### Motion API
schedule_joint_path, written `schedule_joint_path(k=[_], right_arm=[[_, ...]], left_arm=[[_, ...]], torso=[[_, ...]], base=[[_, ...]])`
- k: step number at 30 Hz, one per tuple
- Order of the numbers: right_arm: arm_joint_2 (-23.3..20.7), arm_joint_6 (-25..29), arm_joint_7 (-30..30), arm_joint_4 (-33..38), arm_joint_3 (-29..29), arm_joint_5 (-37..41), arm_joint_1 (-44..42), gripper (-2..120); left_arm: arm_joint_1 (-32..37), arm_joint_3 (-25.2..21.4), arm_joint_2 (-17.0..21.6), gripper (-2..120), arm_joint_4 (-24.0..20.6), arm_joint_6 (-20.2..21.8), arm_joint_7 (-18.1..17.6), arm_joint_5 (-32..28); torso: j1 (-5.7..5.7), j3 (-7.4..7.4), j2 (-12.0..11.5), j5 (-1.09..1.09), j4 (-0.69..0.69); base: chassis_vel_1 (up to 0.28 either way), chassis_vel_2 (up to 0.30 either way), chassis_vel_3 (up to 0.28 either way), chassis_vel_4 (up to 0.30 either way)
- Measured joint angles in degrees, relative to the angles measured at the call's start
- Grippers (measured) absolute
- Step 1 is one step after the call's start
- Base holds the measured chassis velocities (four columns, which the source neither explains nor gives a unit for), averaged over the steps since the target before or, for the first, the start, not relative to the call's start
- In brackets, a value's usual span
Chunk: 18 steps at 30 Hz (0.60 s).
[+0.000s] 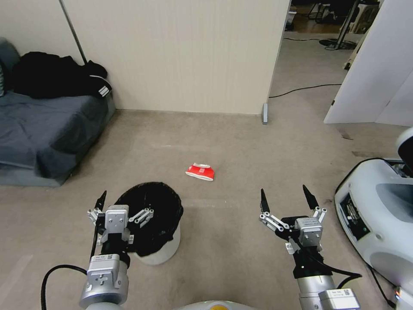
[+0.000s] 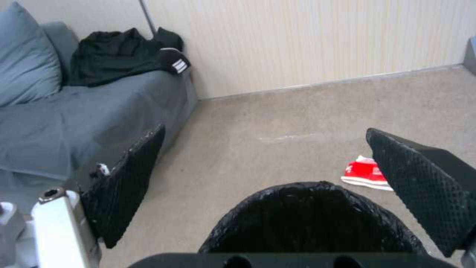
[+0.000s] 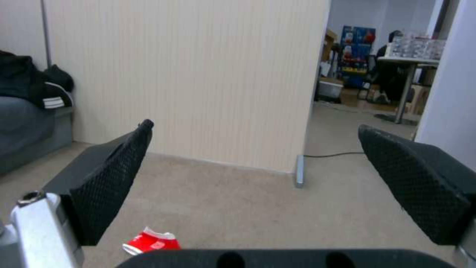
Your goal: Pick up the trash bin, then pick up the garbage from the floor and place it into the trash bin.
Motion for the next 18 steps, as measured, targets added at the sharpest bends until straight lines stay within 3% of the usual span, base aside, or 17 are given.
schedule_joint_path(k=[11, 18], right_arm=[[0.0, 0.4, -0.2, 0.0, 0.0, 0.1, -0.1, 100], [0.0, 0.8, -0.7, -0.1, -0.1, 0.4, 0.1, 100]], left_arm=[[-0.1, -0.5, -0.1, 100, 0.0, 1.6, -2.2, -1.0], [-2.8, -2.5, -0.4, 100, 0.0, 11.1, -5.8, -6.0]], torso=[[-0.01, -0.01, 0.0, 0.00, 0.00], [-0.01, -0.01, 0.0, 0.00, 0.00]], base=[[0.014, -0.019, -0.026, 0.015], [0.000, 0.000, 0.000, 0.000]])
